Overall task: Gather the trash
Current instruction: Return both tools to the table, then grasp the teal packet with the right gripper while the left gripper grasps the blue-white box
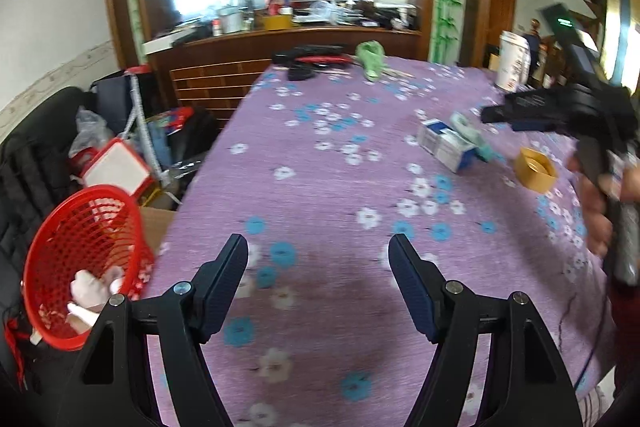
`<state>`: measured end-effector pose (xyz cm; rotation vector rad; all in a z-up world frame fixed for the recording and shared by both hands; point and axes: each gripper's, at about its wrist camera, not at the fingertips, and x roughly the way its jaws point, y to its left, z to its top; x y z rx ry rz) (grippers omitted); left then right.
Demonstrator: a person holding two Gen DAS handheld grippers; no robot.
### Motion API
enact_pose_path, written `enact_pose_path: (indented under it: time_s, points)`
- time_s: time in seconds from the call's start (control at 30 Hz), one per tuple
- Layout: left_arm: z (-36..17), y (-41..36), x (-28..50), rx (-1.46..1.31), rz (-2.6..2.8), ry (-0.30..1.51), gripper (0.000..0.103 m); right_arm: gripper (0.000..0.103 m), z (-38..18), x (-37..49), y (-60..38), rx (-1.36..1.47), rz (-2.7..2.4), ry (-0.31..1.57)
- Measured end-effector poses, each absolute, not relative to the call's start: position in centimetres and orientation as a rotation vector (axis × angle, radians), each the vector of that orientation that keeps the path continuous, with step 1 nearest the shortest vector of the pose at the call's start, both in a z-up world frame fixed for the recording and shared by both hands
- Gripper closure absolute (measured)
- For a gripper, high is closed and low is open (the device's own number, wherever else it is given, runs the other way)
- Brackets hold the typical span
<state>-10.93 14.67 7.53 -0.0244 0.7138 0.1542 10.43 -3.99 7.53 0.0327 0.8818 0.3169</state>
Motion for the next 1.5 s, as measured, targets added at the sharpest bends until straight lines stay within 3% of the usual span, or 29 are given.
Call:
enact_pose_path:
  time_s: [0.27, 0.43, 0.53, 0.93, 1.1, 1.5]
  points:
    - [6.4, 12.7, -9.4, 0.001, 0.111, 0.749, 0.031, 0.045, 5.5, 13.0, -1.9, -0.036, 0.295, 0.893]
    - [6.0, 12.3, -8.5, 0.001, 0.108, 0.771, 0.031, 0.074, 4.1, 13.5, -2.7, -0.043, 0.252, 0.927]
    - [6.1, 12.0, -7.9, -0.020, 0.094, 0.791, 0.031, 0.098, 4.0, 13.5, -4.0, -0.028, 0.247, 0.915]
    - [9.0, 8.7, -2.7, -0.117, 0.074, 0.830, 0.031, 0.102, 9.2, 11.6, -10.2, 0.240, 0.385, 0.727]
    - [9.9, 6.6, 0.5, -0.120, 0.092, 0.837, 0.031, 0.102, 9.0, 12.0, -11.5, 0.293, 0.404, 0.745]
    - [6.3, 7.1, 10.7, -0.297, 0.114, 0.975, 0.032, 0.101, 8.4, 13.2, -14.9, 0.427, 0.375, 0.782]
